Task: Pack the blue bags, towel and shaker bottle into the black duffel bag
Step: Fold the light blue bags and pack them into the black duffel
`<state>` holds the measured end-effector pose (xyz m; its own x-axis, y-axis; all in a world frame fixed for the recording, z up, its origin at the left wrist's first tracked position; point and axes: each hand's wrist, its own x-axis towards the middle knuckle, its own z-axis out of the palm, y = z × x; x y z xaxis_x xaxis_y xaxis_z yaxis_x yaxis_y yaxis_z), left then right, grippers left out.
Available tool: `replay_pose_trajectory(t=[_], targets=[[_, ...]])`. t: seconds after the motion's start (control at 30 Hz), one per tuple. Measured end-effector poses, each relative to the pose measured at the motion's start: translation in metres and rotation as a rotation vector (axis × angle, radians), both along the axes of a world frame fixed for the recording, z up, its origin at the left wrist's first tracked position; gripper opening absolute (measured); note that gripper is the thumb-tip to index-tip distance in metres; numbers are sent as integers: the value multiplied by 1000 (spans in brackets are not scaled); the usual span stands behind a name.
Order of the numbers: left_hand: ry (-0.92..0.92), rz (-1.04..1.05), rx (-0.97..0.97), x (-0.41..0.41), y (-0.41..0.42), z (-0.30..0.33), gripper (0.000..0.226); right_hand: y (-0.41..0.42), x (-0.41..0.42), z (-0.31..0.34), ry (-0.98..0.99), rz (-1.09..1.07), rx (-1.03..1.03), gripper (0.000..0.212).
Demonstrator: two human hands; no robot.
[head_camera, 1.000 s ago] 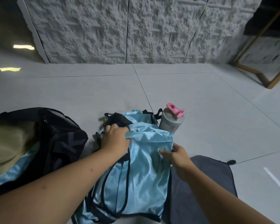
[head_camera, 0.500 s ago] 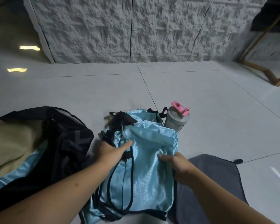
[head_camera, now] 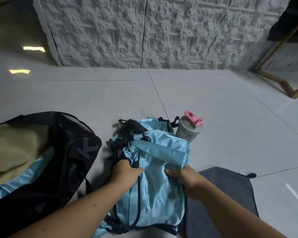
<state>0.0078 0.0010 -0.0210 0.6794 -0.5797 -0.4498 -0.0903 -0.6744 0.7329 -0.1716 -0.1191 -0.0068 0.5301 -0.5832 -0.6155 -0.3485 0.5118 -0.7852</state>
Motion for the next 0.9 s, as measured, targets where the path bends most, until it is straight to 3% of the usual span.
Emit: replay_pose_trajectory(t=[0.07, 0.17, 0.23, 0.33, 0.43, 0.53, 0.67, 0.8, 0.9], targets=[[153, 69, -115, 8, 4, -2, 27, 1, -1, 3, -2, -3, -12, 21], [369, 129, -235, 24, 15, -3, 53, 4, 5, 4, -18, -12, 4, 24], [490, 151, -259, 31, 20, 7, 49, 8, 13, 6, -34, -32, 25, 26], [793, 184, -142, 39, 29, 26, 30, 15, 24, 14, -41, -61, 42, 11], [917, 122, -22, 42, 34, 36, 35, 15, 31, 19, -18, -42, 65, 16], [917, 45, -14, 43, 37, 45, 45, 18, 37, 31, -27, 11, 94, 14], [935, 82, -193, 52, 42, 57, 47, 21, 41, 44, -32, -23, 139, 24], [874, 104, -348, 63, 47, 74, 47, 24, 53, 52, -8, -184, 108, 52], [620, 230, -501, 71, 46, 78, 68, 23, 61, 54, -110, -311, 28, 87]])
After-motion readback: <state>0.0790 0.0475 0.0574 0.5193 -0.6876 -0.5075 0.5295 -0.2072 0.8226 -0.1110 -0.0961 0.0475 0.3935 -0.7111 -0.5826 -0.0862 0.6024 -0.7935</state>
